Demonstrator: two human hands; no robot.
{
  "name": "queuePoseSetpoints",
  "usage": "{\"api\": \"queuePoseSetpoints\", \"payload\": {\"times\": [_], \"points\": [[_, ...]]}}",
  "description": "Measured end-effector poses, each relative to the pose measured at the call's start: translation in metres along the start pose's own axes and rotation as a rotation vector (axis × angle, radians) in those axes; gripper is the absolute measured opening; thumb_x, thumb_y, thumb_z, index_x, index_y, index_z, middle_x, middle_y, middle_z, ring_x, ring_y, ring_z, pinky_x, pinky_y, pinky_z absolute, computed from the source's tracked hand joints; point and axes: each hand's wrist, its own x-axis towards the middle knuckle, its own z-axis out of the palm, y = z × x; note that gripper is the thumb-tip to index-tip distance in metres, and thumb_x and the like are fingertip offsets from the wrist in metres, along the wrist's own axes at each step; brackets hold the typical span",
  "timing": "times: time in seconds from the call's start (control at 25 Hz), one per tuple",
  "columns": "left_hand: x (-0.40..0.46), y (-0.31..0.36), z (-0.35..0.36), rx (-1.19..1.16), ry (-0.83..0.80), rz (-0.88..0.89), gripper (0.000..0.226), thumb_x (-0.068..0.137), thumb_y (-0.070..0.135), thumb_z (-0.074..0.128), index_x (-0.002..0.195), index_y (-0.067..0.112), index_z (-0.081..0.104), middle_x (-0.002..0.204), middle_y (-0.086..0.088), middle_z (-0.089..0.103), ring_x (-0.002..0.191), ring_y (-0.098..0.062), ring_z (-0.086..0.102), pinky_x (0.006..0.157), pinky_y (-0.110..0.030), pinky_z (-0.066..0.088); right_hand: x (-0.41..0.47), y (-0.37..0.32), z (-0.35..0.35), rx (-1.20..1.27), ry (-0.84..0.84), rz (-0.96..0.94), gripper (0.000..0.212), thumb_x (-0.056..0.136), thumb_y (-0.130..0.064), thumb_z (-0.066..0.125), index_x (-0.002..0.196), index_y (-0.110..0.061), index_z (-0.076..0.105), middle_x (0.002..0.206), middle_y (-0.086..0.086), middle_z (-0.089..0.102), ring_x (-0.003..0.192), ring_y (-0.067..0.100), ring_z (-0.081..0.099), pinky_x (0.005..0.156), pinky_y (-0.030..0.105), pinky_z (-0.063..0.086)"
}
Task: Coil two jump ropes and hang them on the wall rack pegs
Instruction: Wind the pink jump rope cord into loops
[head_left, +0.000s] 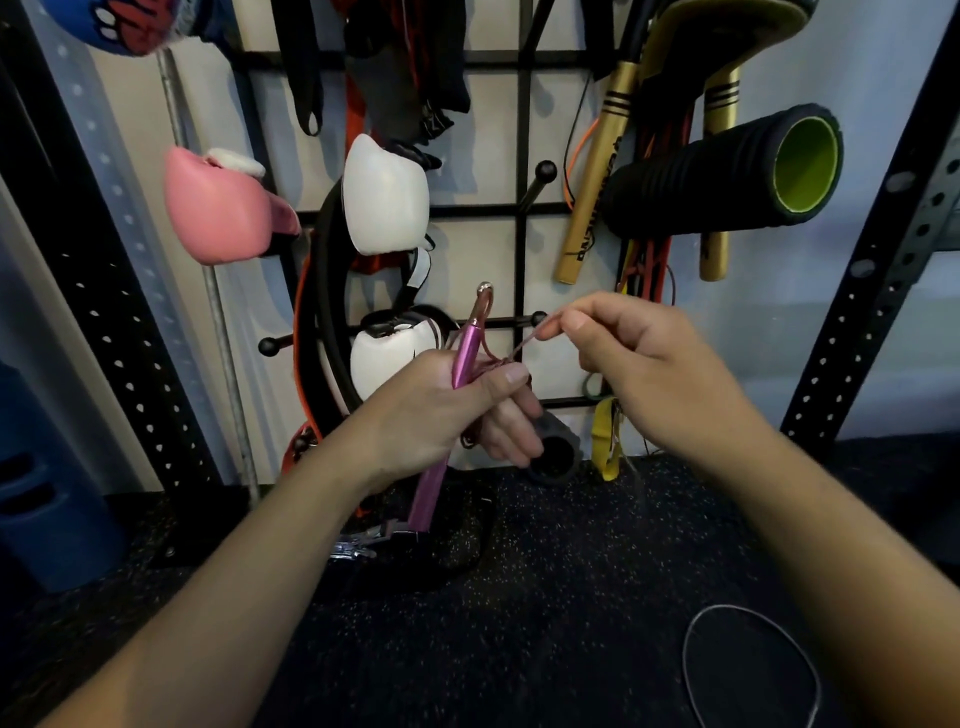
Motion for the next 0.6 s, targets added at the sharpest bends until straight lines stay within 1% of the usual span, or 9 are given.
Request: {"api": "queuePoseSetpoints", "payload": {"times": [0.04, 0.12, 0.16, 0.24, 0.32, 0.4, 0.44, 0.52, 0.6], "points": [[0.001, -0.002, 0.002, -0.013, 0.003, 0.01, 0.04, 0.107, 0.026, 0.046, 0.093, -0.002, 0.071, 0.059, -0.005, 0.072, 0.052, -0.018, 0.067, 0.06, -0.03, 0.057, 0.002, 0.002, -0.002, 0.022, -0.031, 0.002, 0.025, 0.107, -0.028, 0.05, 0.104, -0.028, 0.075, 0.087, 0.02, 0.07, 0.072, 0.024, 0.06, 0.069, 0.04, 0.054], [0.003, -0.007, 0.005, -0.024, 0.04, 0.017, 0.04, 0.105, 0.032, 0.05, 0.088, 0.005, 0.073, 0.047, 0.002, 0.056, 0.042, -0.016, 0.051, 0.054, -0.033, 0.046, 0.003, 0.006, -0.003, 0.045, -0.048, 0.015, 0.026, 0.108, -0.025, 0.049, 0.11, -0.025, 0.074, 0.068, 0.007, 0.064, 0.053, 0.005, 0.05, 0.054, 0.018, 0.042], [0.004, -0.009, 0.005, -0.045, 0.059, 0.018, 0.039, 0.102, 0.036, 0.054, 0.085, 0.007, 0.075, 0.044, 0.004, 0.048, 0.04, -0.015, 0.042, 0.051, -0.032, 0.039, 0.003, 0.009, -0.003, 0.047, -0.032, 0.024, 0.025, 0.108, -0.026, 0.05, 0.111, -0.025, 0.075, 0.06, 0.0, 0.06, 0.047, 0.002, 0.047, 0.05, 0.014, 0.037], [0.007, -0.013, 0.003, -0.086, 0.079, 0.021, 0.035, 0.098, 0.035, 0.06, 0.083, 0.009, 0.076, 0.043, 0.004, 0.048, 0.04, -0.015, 0.041, 0.05, -0.03, 0.036, 0.002, 0.013, -0.002, 0.019, 0.033, 0.051, 0.023, 0.105, -0.032, 0.055, 0.111, -0.031, 0.076, 0.051, 0.0, 0.062, 0.044, 0.007, 0.049, 0.049, 0.015, 0.038], [0.009, -0.013, 0.001, -0.119, 0.049, 0.027, 0.03, 0.1, 0.026, 0.057, 0.089, 0.004, 0.075, 0.056, -0.003, 0.069, 0.048, -0.017, 0.061, 0.055, -0.026, 0.05, -0.001, 0.016, -0.003, 0.027, 0.074, 0.097, 0.019, 0.1, -0.04, 0.062, 0.104, -0.033, 0.079, 0.047, 0.003, 0.062, 0.044, 0.016, 0.049, 0.05, 0.023, 0.042], [0.008, -0.013, 0.0, -0.145, 0.002, 0.026, 0.031, 0.103, 0.023, 0.051, 0.093, 0.002, 0.072, 0.07, -0.008, 0.078, 0.058, -0.017, 0.072, 0.065, -0.025, 0.058, -0.001, 0.018, -0.004, 0.059, 0.077, 0.136, 0.021, 0.095, -0.044, 0.067, 0.095, -0.029, 0.081, 0.046, 0.007, 0.055, 0.046, 0.022, 0.04, 0.052, 0.029, 0.038], [0.008, -0.013, 0.0, -0.125, -0.005, 0.025, 0.032, 0.104, 0.024, 0.05, 0.093, 0.003, 0.072, 0.067, -0.006, 0.076, 0.052, -0.015, 0.068, 0.065, -0.026, 0.057, -0.001, 0.018, -0.004, 0.035, 0.055, 0.132, 0.024, 0.096, -0.046, 0.066, 0.092, -0.028, 0.081, 0.05, 0.008, 0.049, 0.05, 0.023, 0.036, 0.054, 0.032, 0.035], [0.006, -0.015, 0.001, -0.103, 0.01, 0.04, 0.035, 0.101, 0.031, 0.052, 0.088, 0.005, 0.073, 0.051, -0.002, 0.063, 0.038, -0.01, 0.049, 0.052, -0.028, 0.046, -0.001, 0.018, -0.008, -0.054, -0.06, 0.111, 0.028, 0.103, -0.044, 0.055, 0.095, -0.029, 0.078, 0.06, 0.005, 0.044, 0.056, 0.021, 0.038, 0.058, 0.033, 0.035], [0.005, -0.014, 0.0, -0.18, 0.018, 0.055, 0.036, 0.095, 0.035, 0.056, 0.081, 0.007, 0.073, 0.041, 0.001, 0.049, 0.034, -0.009, 0.036, 0.046, -0.028, 0.03, 0.001, 0.015, -0.016, -0.031, -0.174, 0.12, 0.03, 0.108, -0.035, 0.045, 0.109, -0.032, 0.075, 0.069, -0.015, 0.055, 0.065, 0.009, 0.048, 0.067, 0.032, 0.044]]}}
